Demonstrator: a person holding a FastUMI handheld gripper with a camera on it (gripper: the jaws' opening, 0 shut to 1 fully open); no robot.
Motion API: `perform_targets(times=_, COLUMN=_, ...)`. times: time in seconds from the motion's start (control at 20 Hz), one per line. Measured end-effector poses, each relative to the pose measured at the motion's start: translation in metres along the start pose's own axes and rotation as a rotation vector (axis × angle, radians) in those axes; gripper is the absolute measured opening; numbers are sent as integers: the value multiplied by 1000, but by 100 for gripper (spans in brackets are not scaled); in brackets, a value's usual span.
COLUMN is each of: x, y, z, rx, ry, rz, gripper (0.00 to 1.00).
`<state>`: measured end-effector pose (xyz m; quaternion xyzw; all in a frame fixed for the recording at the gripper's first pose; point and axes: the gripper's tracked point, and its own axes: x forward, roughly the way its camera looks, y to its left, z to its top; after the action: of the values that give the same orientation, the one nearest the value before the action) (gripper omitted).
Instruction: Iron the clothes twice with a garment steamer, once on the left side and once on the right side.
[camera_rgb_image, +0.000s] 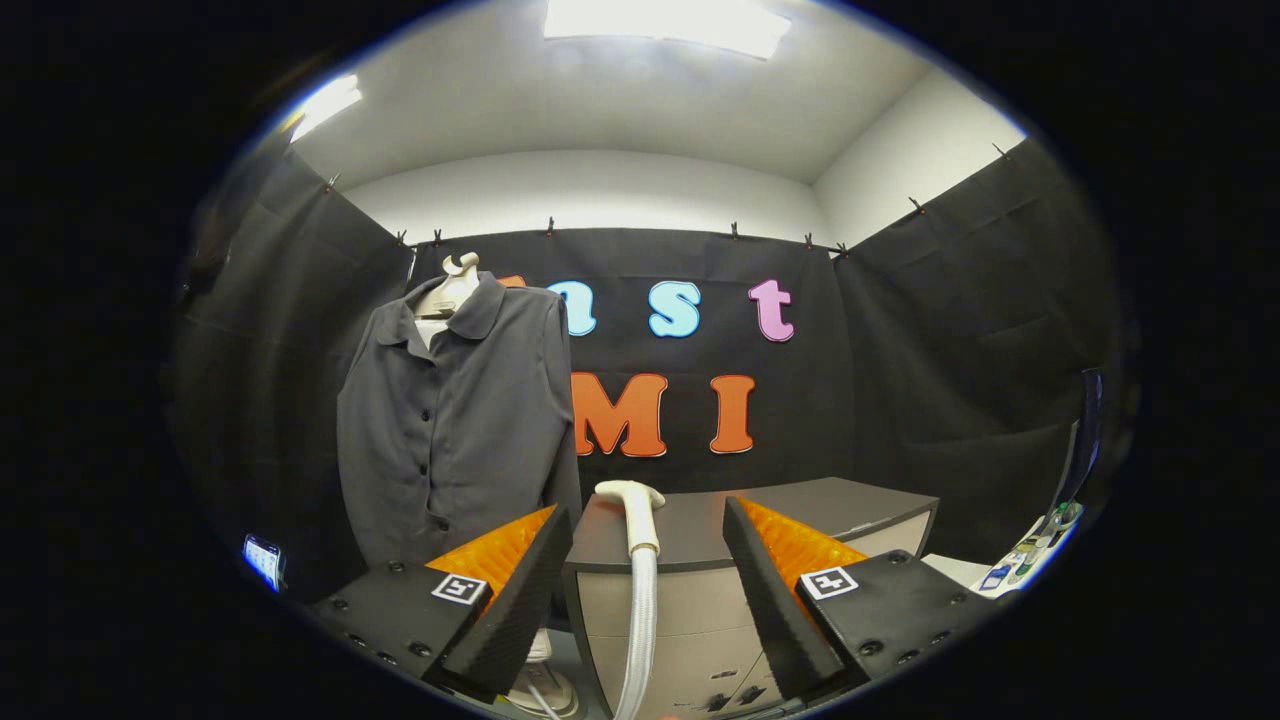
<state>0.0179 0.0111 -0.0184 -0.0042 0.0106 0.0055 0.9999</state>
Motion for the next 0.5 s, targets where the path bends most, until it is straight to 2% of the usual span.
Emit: perform_targets(times=0.5, x=-3, y=0, z=2, rx=-1, ry=-9, rz=-1, gripper=98)
